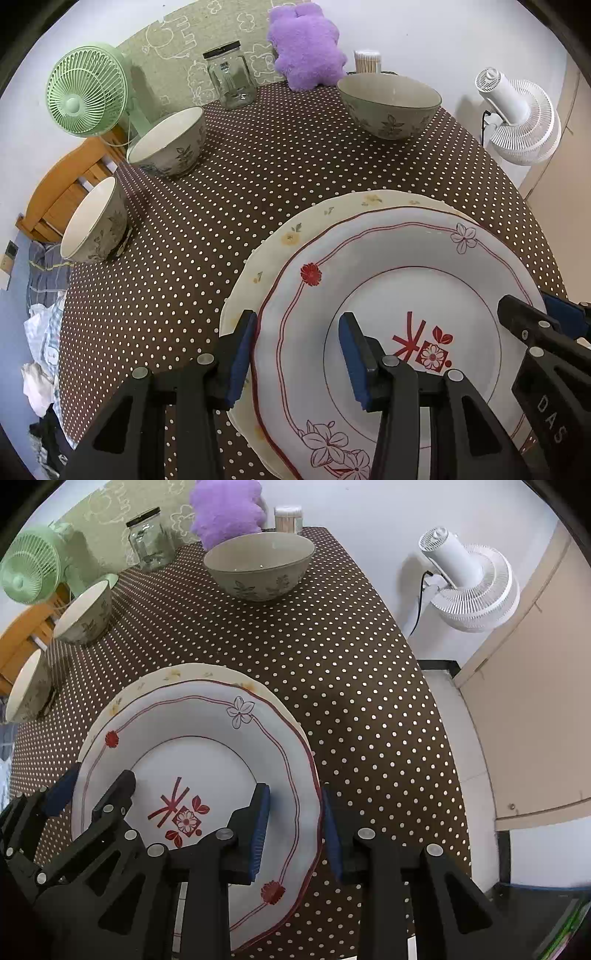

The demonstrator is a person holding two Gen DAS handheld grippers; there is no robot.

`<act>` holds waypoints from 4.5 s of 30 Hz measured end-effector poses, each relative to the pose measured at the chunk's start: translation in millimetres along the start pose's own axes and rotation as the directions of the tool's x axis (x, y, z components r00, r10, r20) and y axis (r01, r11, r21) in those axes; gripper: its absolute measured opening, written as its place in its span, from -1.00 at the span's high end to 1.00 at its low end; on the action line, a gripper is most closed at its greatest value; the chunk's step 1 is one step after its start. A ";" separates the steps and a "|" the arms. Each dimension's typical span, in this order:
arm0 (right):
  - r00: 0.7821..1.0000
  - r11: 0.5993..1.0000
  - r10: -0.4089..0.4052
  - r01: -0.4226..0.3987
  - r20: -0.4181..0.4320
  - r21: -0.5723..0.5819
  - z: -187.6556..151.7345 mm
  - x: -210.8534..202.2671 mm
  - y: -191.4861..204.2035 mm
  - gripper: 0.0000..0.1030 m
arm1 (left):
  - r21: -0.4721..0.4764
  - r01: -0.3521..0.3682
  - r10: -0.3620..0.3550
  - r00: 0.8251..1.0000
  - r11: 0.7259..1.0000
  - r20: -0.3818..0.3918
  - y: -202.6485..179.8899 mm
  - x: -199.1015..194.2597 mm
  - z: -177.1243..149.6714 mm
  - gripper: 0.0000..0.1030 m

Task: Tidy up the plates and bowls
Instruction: 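Lower the red-patterned white plate onto the floral plate stack with both tools, then open both tools to release the plate and move toward a grey bowl, then grasp the rim of the grey ceramic bowl with both tools, then carry the held grey bowl toward the plate stack and lower it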

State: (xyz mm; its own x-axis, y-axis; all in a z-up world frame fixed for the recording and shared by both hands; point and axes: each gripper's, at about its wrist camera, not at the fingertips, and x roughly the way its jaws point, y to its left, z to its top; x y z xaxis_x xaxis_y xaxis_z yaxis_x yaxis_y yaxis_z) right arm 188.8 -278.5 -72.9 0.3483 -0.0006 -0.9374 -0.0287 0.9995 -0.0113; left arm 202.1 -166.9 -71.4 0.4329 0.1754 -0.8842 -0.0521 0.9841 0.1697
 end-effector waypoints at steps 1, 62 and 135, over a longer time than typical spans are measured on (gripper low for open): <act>1.000 1.000 -0.004 0.004 0.003 -0.004 0.1 -0.4 1.0 0.40 | 0.000 0.002 -0.002 1.000 1.000 -0.002 0.5 -0.1 0.0 0.12; 0.965 0.996 0.081 -0.069 0.251 -0.055 40.5 -93.8 237.8 -0.35 | -0.132 0.106 -0.082 0.981 0.985 0.174 263.0 -48.0 20.1 -0.67; 0.994 0.994 0.089 -0.085 0.060 -0.066 56.9 -3.5 274.5 0.62 | -0.123 0.110 -0.113 0.994 0.986 -0.016 252.0 42.0 25.8 0.58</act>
State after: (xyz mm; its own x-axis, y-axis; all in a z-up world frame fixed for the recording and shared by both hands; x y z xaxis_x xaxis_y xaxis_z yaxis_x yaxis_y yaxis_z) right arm 233.0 -2.4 -53.0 0.3996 0.0899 -0.9123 -0.1195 0.9918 0.0454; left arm 230.3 87.7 -54.5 0.4213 0.0639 -0.9046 -0.1148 0.9933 0.0168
